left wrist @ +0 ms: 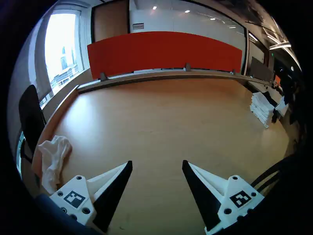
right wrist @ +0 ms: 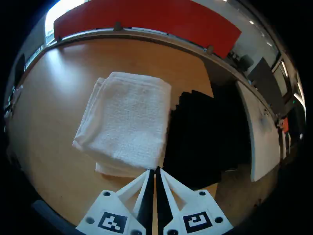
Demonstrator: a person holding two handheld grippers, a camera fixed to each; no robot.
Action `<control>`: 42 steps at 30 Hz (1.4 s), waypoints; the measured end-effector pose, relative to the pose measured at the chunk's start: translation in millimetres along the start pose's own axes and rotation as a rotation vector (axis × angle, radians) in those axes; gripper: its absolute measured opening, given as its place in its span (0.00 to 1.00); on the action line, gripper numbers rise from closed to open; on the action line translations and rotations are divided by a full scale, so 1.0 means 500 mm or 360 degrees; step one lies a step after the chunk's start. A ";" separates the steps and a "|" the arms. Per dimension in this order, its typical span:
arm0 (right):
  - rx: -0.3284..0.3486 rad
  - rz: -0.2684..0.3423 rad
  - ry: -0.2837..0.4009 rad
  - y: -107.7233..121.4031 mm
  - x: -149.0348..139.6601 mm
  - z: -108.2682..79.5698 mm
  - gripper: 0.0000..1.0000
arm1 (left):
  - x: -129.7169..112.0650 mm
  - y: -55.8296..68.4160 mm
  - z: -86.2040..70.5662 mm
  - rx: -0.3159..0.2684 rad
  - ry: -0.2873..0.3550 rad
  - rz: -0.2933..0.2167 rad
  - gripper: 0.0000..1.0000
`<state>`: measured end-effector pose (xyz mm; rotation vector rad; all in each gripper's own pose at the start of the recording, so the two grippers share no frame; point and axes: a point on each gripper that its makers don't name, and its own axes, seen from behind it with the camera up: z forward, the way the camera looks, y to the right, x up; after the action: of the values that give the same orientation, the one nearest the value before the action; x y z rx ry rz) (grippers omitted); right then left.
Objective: Fold towel
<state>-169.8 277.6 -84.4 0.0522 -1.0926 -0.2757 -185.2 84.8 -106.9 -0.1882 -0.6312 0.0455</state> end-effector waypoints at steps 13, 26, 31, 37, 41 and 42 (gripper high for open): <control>-0.0014 -0.0032 0.0028 -0.011 0.004 -0.009 0.41 | 0.000 -0.005 -0.002 0.0000 0.0003 -0.0009 0.94; -0.0014 0.0012 0.0086 -0.024 0.027 -0.018 0.94 | 0.003 -0.010 -0.005 -0.0003 0.0014 -0.0013 0.94; -0.0006 0.0062 0.0116 -0.031 0.039 -0.019 0.94 | 0.002 -0.015 -0.006 0.0002 0.0018 -0.0017 0.94; 0.0012 0.0178 0.0156 -0.042 0.054 -0.022 0.94 | 0.001 -0.021 -0.008 0.0012 0.0021 -0.0025 0.94; 0.0006 0.0293 0.0172 -0.048 0.063 -0.023 0.94 | 0.001 -0.025 -0.008 0.0022 0.0023 -0.0043 0.94; 0.0005 0.0325 0.0175 -0.049 0.065 -0.023 0.94 | 0.000 -0.027 -0.008 0.0027 0.0023 -0.0049 0.94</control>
<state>-150.3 244.8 -65.7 -0.0410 -0.9803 -0.0864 -182.8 71.0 -107.5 -0.1625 -0.6189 0.0199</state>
